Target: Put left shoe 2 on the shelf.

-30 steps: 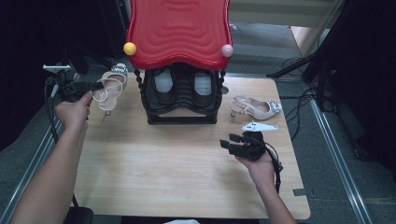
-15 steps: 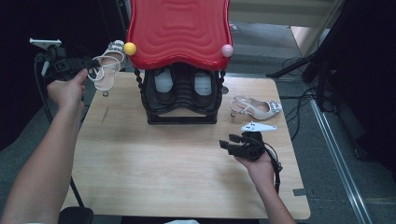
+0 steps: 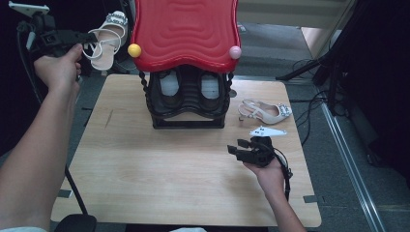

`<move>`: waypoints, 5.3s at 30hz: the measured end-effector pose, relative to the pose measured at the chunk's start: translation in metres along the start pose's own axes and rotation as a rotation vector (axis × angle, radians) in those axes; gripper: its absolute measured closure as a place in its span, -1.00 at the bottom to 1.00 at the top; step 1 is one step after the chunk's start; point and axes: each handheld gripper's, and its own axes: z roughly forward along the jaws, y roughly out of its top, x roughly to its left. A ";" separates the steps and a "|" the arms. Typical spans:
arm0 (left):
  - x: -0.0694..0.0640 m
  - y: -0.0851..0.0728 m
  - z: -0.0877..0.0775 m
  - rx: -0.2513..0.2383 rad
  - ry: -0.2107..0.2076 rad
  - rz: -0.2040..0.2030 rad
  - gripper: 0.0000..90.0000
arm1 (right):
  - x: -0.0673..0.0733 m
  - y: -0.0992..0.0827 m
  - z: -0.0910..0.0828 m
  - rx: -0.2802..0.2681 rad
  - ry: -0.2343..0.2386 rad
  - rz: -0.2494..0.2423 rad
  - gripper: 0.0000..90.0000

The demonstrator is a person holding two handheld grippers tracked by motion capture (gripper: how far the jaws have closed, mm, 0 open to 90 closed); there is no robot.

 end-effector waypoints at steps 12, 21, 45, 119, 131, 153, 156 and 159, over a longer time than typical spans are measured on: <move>-0.050 0.034 -0.022 -0.046 -0.058 0.055 0.83 | 0.001 0.000 0.002 0.005 0.003 0.001 0.07; -0.095 0.051 -0.030 -0.069 -0.103 0.108 0.83 | -0.001 0.000 0.002 0.002 -0.002 -0.003 0.07; -0.169 0.025 0.034 0.011 -0.157 0.185 0.81 | -0.002 0.000 -0.002 -0.010 0.007 -0.004 0.07; -0.043 -0.036 -0.007 0.052 -0.169 0.348 0.07 | -0.010 -0.002 -0.007 0.000 -0.008 0.027 0.09; -0.004 -0.090 0.013 0.109 -0.147 0.296 0.06 | -0.008 -0.002 -0.009 -0.028 -0.039 -0.030 0.12; 0.021 -0.171 0.028 0.167 -0.123 0.312 0.04 | -0.010 -0.001 -0.011 -0.032 -0.043 -0.015 0.20; 0.021 -0.180 0.029 0.176 -0.128 0.312 0.04 | -0.011 0.000 -0.013 -0.038 -0.048 -0.014 0.21; 0.022 -0.189 0.028 0.183 -0.132 0.307 0.03 | -0.013 0.000 -0.014 -0.042 -0.049 0.001 0.22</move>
